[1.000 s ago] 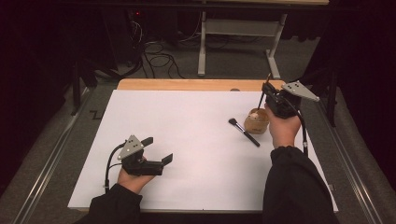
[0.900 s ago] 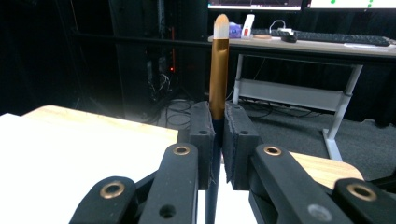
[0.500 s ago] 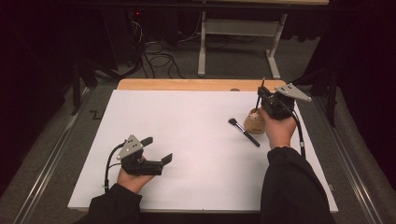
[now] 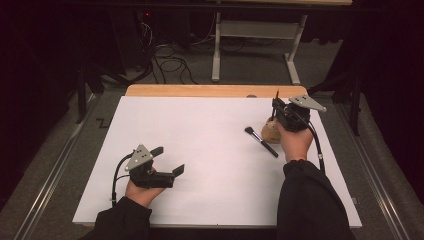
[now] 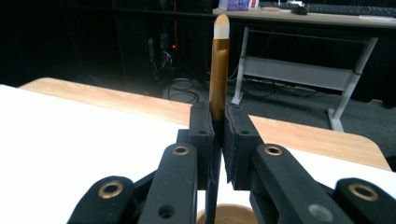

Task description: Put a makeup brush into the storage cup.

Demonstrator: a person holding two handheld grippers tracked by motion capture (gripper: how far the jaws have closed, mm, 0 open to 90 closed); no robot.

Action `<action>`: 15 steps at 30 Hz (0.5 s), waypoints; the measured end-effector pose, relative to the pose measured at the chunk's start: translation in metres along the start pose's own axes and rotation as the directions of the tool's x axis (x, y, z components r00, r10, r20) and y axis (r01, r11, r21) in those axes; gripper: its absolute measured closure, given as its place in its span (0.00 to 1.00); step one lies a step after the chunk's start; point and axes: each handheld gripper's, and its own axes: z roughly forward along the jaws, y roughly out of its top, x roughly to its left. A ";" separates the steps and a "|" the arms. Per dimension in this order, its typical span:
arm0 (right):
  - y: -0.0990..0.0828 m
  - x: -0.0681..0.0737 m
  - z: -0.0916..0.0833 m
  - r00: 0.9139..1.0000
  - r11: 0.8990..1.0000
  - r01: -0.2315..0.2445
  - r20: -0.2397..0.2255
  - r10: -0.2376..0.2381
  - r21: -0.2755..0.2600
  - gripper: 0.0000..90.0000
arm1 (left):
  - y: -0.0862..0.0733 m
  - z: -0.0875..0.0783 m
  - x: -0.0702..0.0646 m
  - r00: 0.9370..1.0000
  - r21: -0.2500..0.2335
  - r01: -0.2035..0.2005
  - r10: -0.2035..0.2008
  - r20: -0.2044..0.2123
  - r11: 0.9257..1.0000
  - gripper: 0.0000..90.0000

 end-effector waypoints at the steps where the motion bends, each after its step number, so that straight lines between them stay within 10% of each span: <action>1: -0.002 -0.001 0.001 1.000 1.000 0.001 0.001 -0.001 0.004 0.94 | 0.000 0.000 0.000 1.000 0.000 0.000 0.000 0.000 1.000 0.01; 15: -0.011 -0.002 0.006 1.000 0.999 0.002 -0.003 -0.002 0.042 0.82 | 0.000 0.000 0.000 1.000 -0.003 0.001 -0.001 -0.002 1.000 0.01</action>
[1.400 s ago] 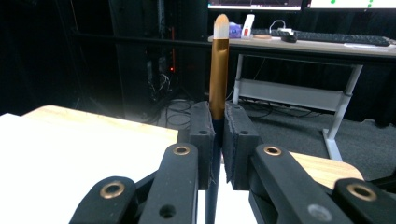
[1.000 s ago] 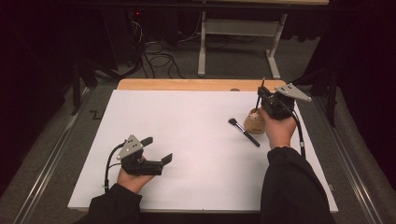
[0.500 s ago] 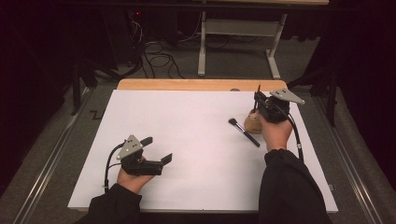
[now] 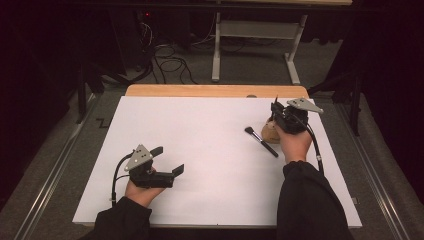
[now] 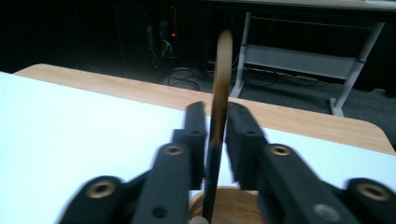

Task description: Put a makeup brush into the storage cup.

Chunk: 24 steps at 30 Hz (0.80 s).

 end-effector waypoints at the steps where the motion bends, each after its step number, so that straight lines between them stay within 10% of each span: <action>1: 0.000 0.001 -0.001 1.000 1.000 -0.002 -0.001 0.002 -0.004 0.78 | 0.000 0.000 0.000 1.000 -0.001 0.000 0.000 0.000 1.000 0.01; 24: -0.008 0.005 -0.057 0.997 1.000 -0.010 -0.083 0.008 -0.028 0.34 | 0.000 0.001 -0.001 1.000 0.003 -0.004 0.004 -0.003 1.000 0.01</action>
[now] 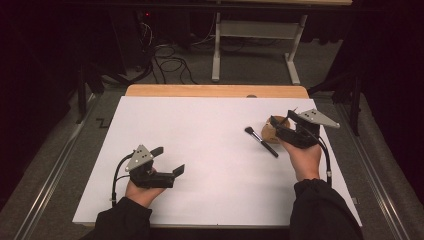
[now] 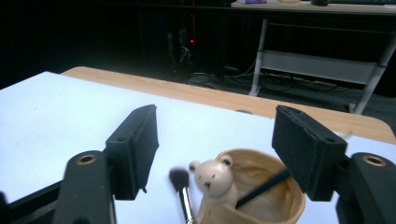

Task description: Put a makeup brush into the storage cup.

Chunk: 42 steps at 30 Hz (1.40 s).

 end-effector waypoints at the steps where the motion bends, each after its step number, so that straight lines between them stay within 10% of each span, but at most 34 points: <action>1: -0.002 0.001 -0.003 1.000 1.000 0.000 -0.008 0.000 -0.003 0.33 | 0.000 0.000 0.000 1.000 0.000 0.000 0.000 0.000 1.000 0.01; 42: -0.059 0.027 -0.072 0.995 0.998 0.033 -0.095 -0.037 -0.045 0.03 | -0.001 0.000 0.001 1.000 0.006 0.000 0.000 -0.011 1.000 0.01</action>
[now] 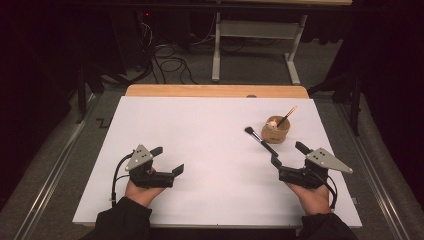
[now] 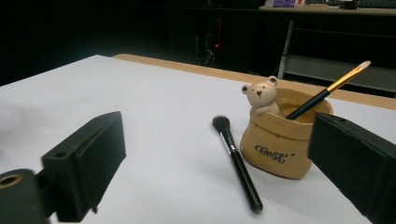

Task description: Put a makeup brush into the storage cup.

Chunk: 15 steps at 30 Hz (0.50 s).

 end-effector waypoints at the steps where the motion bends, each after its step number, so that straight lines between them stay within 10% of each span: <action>1: -0.001 0.001 -0.002 1.000 1.000 -0.003 -0.002 0.003 -0.004 0.01 | 0.000 0.000 0.000 1.000 0.001 0.001 -0.001 0.000 1.000 0.01; 15: -0.009 0.005 -0.010 1.000 1.000 0.017 0.013 -0.017 -0.013 0.00 | 0.000 -0.002 0.000 1.000 -0.001 -0.010 0.010 -0.003 1.000 0.01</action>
